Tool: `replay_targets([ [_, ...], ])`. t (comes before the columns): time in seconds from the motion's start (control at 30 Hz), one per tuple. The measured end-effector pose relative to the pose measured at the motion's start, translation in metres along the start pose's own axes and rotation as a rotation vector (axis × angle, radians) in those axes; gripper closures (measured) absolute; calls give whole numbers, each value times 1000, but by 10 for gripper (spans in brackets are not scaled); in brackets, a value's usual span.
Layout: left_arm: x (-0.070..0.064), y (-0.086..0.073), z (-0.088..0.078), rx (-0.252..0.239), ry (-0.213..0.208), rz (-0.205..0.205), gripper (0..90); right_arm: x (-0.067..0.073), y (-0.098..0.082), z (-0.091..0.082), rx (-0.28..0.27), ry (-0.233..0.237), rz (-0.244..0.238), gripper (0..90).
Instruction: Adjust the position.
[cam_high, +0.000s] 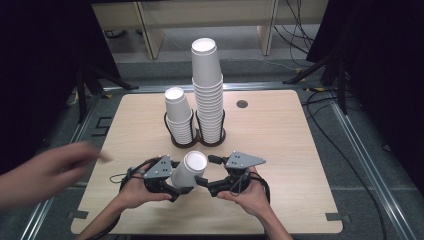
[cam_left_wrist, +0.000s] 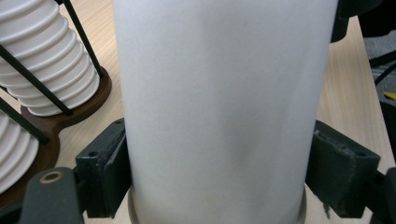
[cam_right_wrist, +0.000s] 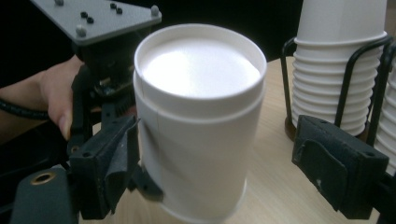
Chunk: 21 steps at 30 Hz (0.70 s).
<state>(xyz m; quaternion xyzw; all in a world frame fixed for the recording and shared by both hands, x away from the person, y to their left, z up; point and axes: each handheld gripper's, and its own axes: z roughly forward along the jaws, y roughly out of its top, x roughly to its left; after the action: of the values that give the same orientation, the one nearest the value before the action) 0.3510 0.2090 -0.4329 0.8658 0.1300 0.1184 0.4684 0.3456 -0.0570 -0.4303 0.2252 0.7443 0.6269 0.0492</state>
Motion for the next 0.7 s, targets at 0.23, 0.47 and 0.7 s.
replay_targets([
  [0.23, 6, 2, -4, 50, -20, 31, 178, -4, -8, -11, 29, -9, 14, 159],
  [0.47, 12, 3, -7, 112, -22, 69, 180, -8, -12, -19, 22, -28, 29, 161],
  [0.7, 20, 5, -10, 211, -9, 128, 185, -10, -18, -24, 38, -43, 27, 162],
])
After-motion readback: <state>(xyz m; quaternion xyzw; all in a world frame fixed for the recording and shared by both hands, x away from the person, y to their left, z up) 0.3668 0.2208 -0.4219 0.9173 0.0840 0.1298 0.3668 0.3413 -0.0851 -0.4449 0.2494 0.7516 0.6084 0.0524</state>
